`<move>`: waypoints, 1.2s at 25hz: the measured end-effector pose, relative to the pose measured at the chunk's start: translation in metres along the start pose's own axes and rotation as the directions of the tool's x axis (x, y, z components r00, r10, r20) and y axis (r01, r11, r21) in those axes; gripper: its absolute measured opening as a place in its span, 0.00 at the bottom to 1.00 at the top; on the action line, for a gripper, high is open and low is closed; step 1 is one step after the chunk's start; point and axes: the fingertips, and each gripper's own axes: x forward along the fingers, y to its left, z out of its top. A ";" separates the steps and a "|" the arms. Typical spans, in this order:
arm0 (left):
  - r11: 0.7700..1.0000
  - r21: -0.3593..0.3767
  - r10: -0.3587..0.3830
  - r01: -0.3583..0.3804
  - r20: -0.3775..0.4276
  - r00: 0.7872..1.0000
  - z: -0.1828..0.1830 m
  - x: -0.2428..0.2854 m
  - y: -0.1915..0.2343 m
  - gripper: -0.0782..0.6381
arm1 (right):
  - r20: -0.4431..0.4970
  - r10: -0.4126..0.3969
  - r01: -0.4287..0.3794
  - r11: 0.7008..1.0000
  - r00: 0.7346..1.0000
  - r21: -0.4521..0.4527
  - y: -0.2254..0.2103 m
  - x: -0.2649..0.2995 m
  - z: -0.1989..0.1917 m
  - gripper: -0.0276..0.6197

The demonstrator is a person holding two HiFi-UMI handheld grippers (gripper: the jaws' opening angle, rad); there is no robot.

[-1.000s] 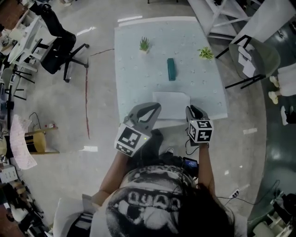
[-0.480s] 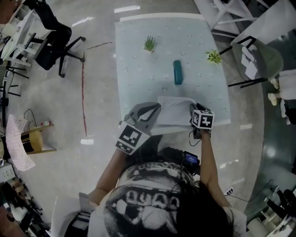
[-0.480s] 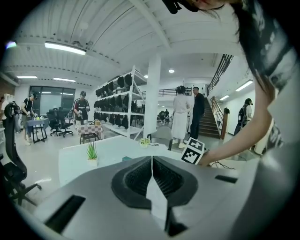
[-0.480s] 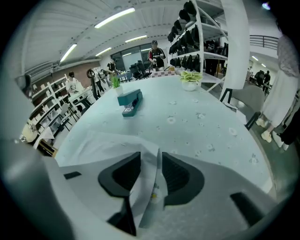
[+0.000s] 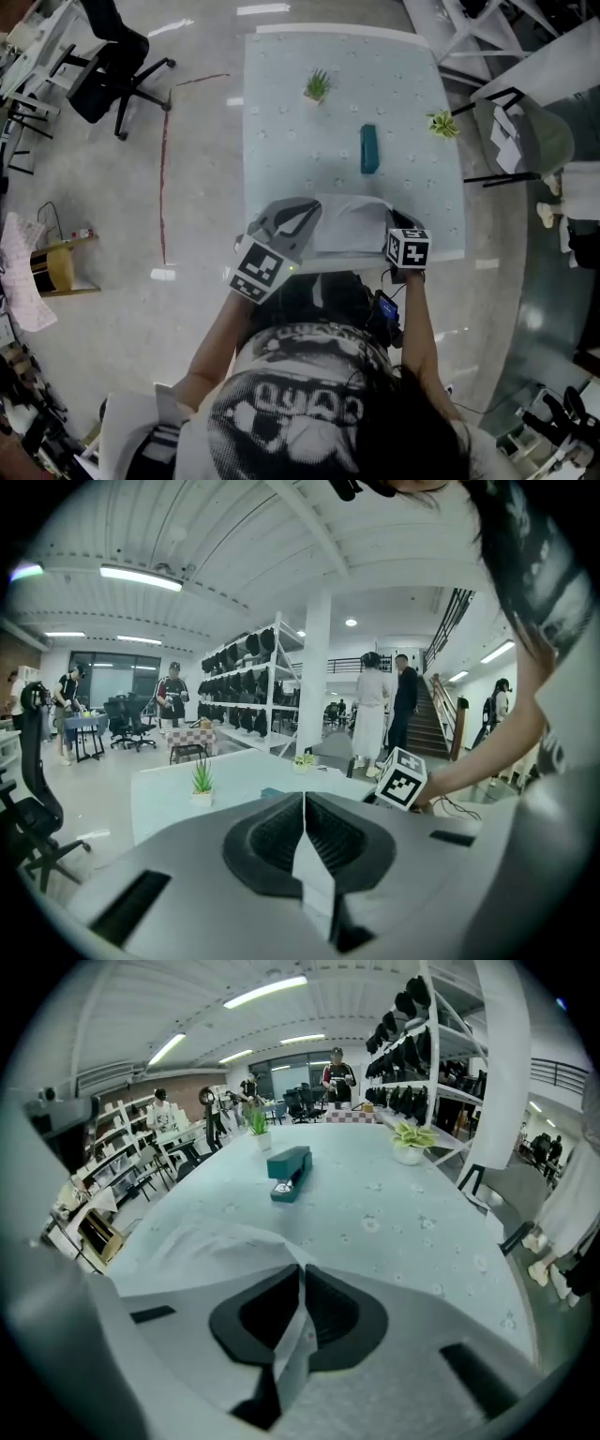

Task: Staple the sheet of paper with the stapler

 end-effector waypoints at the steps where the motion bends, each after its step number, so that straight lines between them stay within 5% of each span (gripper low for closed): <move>1: 1.000 -0.004 0.008 -0.008 -0.003 1.000 -0.002 -0.001 0.001 0.12 | 0.011 0.015 -0.015 1.000 1.000 -0.015 0.003 0.000 0.005 0.07; 13: 0.974 -0.091 0.208 -0.208 -0.004 0.978 -0.007 -0.018 0.025 0.12 | 0.007 0.159 -0.155 0.968 0.987 -0.198 0.020 0.033 0.063 0.07; 30: 0.920 -0.117 0.368 -0.373 -0.062 0.928 -0.005 -0.022 0.015 0.12 | -0.054 0.257 -0.262 0.932 0.965 -0.250 0.013 0.070 0.076 0.09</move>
